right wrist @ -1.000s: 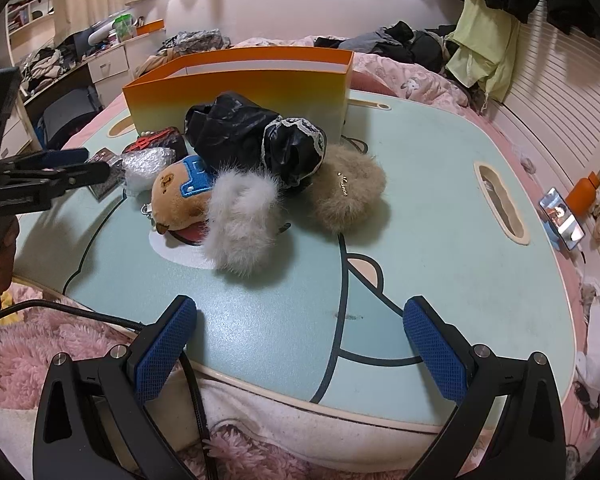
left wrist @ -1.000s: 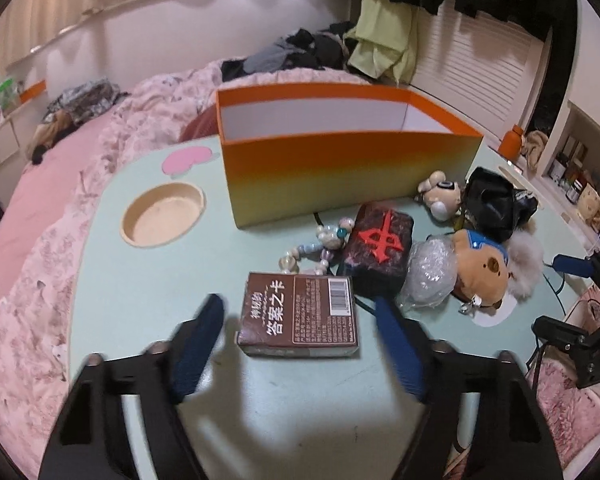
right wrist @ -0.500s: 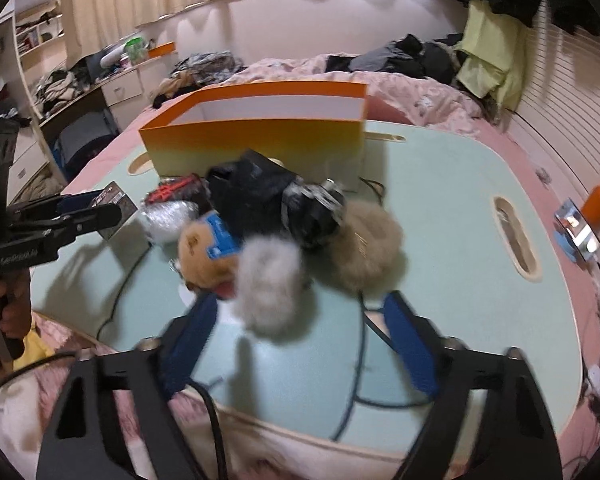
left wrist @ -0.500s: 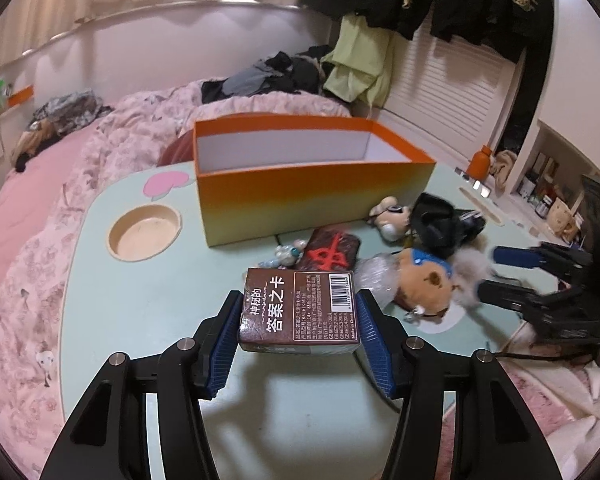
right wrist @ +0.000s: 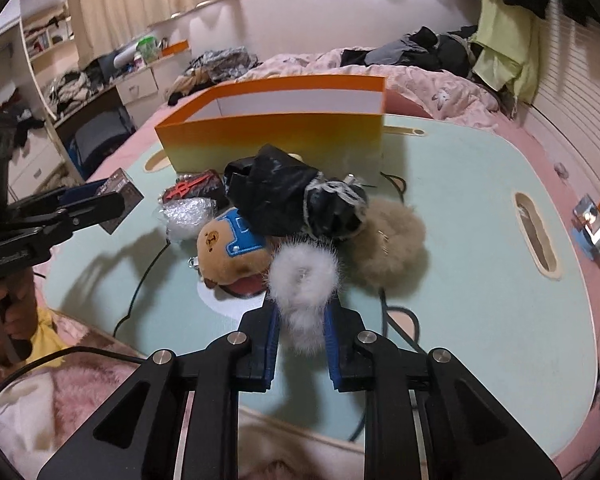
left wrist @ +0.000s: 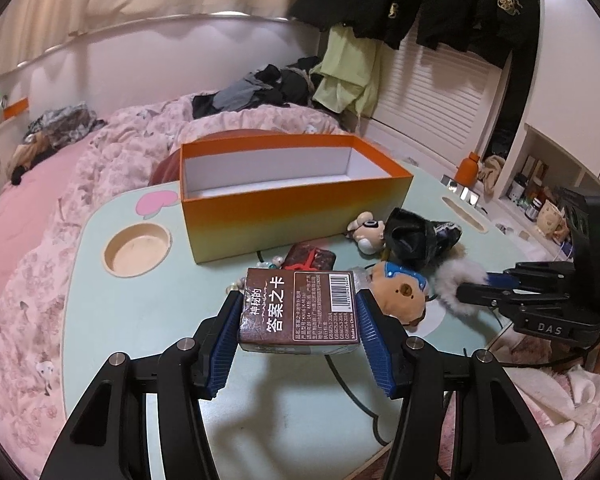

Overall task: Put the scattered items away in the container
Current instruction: 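Carry both items over the orange box and open both grippers to drop them in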

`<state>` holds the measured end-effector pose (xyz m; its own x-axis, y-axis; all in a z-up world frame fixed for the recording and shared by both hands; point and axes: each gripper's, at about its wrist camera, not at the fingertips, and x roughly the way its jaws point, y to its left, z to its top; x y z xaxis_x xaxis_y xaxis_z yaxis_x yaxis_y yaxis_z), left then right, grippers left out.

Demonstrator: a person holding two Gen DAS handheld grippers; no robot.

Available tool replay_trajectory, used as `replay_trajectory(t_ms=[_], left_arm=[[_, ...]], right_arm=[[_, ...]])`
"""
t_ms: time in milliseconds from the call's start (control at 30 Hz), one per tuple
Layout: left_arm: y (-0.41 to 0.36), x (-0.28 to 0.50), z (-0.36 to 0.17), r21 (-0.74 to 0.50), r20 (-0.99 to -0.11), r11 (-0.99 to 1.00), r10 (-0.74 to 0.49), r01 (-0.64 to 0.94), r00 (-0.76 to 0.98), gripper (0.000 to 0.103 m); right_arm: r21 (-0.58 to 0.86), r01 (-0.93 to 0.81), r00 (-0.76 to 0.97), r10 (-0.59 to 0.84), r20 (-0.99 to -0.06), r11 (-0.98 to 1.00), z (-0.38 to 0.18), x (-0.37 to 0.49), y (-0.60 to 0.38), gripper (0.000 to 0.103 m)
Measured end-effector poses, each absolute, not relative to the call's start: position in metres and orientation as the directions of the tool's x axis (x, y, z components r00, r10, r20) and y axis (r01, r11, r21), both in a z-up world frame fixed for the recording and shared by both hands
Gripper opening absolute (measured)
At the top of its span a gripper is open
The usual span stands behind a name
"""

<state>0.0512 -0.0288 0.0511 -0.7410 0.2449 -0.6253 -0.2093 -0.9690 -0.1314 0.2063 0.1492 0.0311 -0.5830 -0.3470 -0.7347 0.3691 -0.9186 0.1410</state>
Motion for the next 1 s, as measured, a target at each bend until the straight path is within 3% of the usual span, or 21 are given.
replay_trajectory(t_ms=[533,1000], left_arm=[[-0.012,-0.007,0.108,-0.104,-0.574,-0.965,0.257,-0.242,-0.778,0.056],[-0.027,-0.112,0.087,-0.117,-0.636,-0.99,0.14,-0.084,-0.759,0.056]], right_arm=[[0.069,0.41,-0.695,-0.361,-0.622,-0.909,0.105,0.154,0.132,0.021],[0.019,0.371,-0.665,-0.28,-0.692,-0.928,0.088,0.053,0.095,0.021]])
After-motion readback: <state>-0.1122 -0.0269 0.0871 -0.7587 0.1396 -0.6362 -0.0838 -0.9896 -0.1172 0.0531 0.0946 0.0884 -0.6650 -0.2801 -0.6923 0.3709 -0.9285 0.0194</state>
